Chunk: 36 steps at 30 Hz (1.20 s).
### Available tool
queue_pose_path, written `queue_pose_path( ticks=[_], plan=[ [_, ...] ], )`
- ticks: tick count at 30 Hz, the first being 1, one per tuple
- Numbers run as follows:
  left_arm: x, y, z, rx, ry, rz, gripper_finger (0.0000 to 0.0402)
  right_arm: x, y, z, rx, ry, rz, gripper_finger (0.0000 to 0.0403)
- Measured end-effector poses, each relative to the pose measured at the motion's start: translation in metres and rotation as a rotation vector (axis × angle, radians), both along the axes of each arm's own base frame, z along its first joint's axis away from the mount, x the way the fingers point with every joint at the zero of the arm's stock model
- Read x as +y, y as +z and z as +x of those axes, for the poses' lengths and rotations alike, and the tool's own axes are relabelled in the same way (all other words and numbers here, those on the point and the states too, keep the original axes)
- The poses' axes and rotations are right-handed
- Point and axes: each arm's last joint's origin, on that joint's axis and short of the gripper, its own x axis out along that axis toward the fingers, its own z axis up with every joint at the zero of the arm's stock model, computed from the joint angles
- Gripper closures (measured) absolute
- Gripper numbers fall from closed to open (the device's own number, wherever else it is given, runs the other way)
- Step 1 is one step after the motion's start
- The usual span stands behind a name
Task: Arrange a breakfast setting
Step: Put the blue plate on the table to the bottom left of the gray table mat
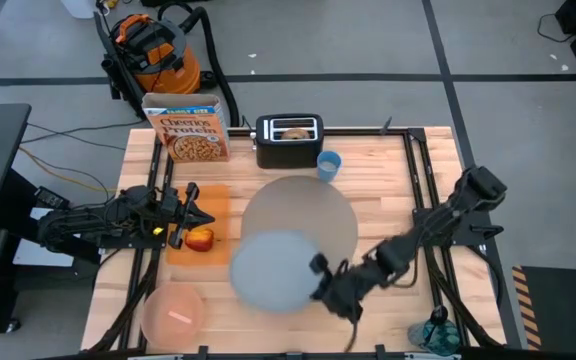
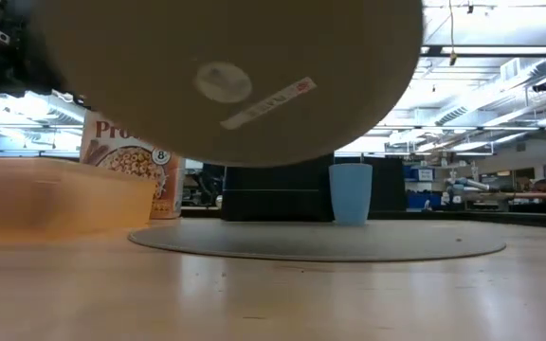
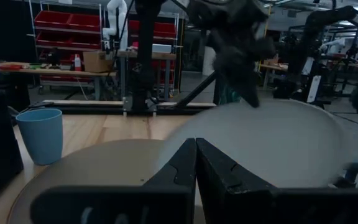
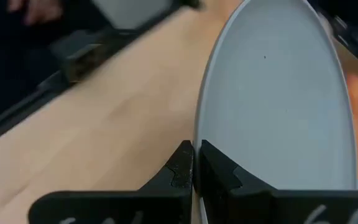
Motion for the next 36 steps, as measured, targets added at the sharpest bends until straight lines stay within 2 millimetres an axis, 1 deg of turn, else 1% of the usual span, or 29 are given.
queue_pose_path(
  ticks=[3,6,11,13,17,20,24,30,33,36],
  plan=[
    [0.000,0.000,0.000,0.000,0.000,0.000,0.0386,0.019,-0.017,0.002,-0.025,0.095,-0.057,0.0385],
    [0.000,0.000,0.000,0.000,0.000,0.000,0.0386,0.028,-0.035,0.009,-0.033,0.116,-0.060,0.0384],
    [0.000,0.000,0.000,0.000,0.000,0.000,0.0386,0.025,-0.065,0.022,-0.022,0.120,-0.170,0.0384],
    [0.000,0.000,0.000,0.001,0.000,0.000,0.0386,0.024,-0.072,0.027,-0.032,0.131,-0.191,0.0383],
    [0.000,0.000,0.000,0.000,0.000,0.000,0.0386,0.024,-0.084,0.036,-0.050,0.180,-0.177,0.0376],
    [0.000,0.000,0.000,0.001,0.000,0.000,0.0386,0.024,-0.095,0.039,-0.033,0.192,-0.172,0.0370],
    [0.000,0.000,0.000,0.000,0.000,0.000,0.0386,0.023,-0.102,0.040,-0.019,0.180,-0.194,0.0365],
    [0.000,0.000,0.000,0.001,0.000,0.000,0.0386,0.022,-0.103,0.039,-0.003,0.139,-0.185,0.0360],
    [0.000,0.000,0.000,0.001,0.000,0.000,0.0386,0.021,-0.102,0.040,0.001,0.123,-0.171,0.0340],
    [0.000,0.000,0.000,0.001,0.000,0.000,0.0386,0.021,-0.102,0.041,-0.004,0.116,-0.163,0.0307]
  ],
)
